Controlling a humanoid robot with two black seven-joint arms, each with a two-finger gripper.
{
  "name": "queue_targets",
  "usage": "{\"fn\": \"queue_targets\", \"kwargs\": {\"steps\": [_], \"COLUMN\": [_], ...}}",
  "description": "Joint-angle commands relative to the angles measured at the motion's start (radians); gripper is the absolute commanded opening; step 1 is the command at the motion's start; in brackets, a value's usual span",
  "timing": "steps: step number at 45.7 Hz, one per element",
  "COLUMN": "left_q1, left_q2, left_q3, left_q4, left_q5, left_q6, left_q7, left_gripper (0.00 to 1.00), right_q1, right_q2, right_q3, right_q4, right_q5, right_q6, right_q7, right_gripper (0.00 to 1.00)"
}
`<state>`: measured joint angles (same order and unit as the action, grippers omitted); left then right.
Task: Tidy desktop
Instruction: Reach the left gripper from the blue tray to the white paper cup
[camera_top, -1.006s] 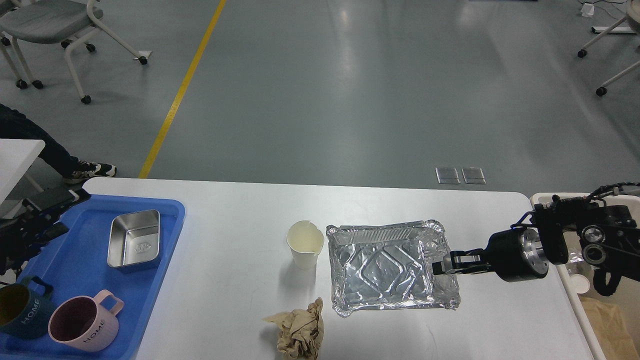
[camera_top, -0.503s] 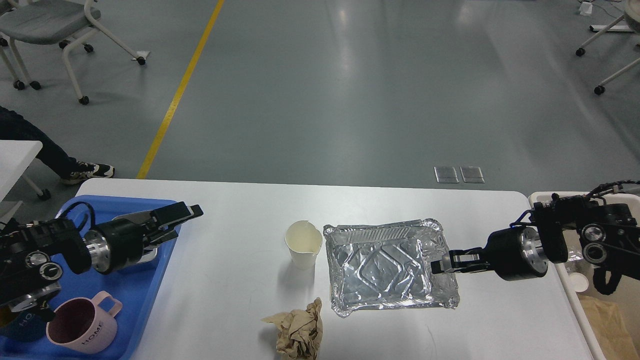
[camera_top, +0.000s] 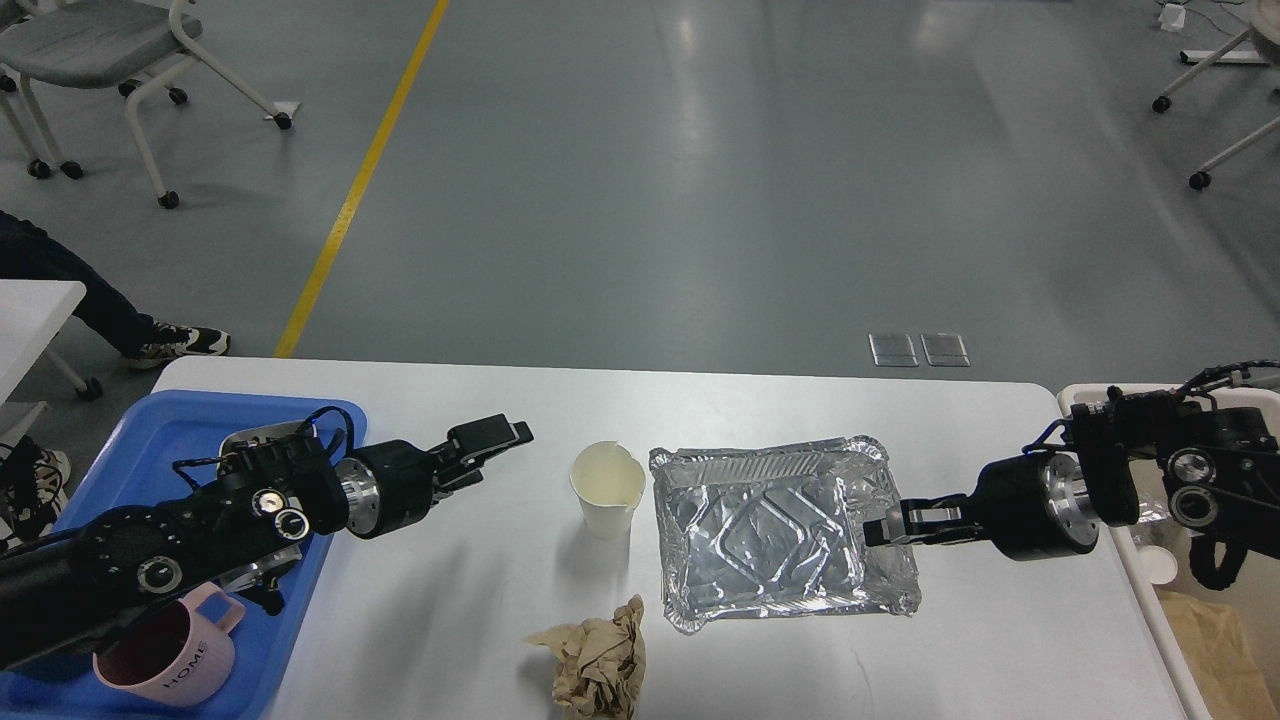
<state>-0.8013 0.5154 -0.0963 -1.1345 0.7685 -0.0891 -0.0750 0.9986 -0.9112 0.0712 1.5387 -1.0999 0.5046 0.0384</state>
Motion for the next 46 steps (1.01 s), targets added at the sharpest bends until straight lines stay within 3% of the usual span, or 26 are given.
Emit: {"fn": "queue_targets", "kwargs": {"steps": [1,12,23,33,46], "left_q1": [-0.032,-0.079,-0.075,-0.076,-0.075], "left_q2": [-0.066,-0.159,-0.207,-0.222,-0.218], "left_q3": [0.066,0.150,0.155,0.185,0.204], "left_q4": [0.029,0.117,0.147,0.151,0.154], "left_q5": [-0.002,-0.006,-0.008,-0.038,-0.063], "left_q6": [-0.001,0.000,-0.001,0.005,0.006], "left_q7": [0.014,0.020,0.038,0.046,0.035], "left_gripper": [0.97,0.96,0.88,0.69,0.31], "right_q1": [0.000,0.000,-0.001,-0.001,-0.001], "right_q2": [0.000,-0.003,-0.015,-0.018,-0.017], "right_q3": [-0.001,0.004,0.005,0.005,0.005], "right_q4": [0.001,0.001,0.015,0.015,0.015], "right_q5": [0.000,0.000,0.000,0.002,0.000], "right_q6": [0.000,0.000,0.000,0.000,0.000], "right_q7": [0.000,0.000,0.000,0.000,0.000], "right_gripper": [0.00,0.00,0.00,0.00,0.00]}}
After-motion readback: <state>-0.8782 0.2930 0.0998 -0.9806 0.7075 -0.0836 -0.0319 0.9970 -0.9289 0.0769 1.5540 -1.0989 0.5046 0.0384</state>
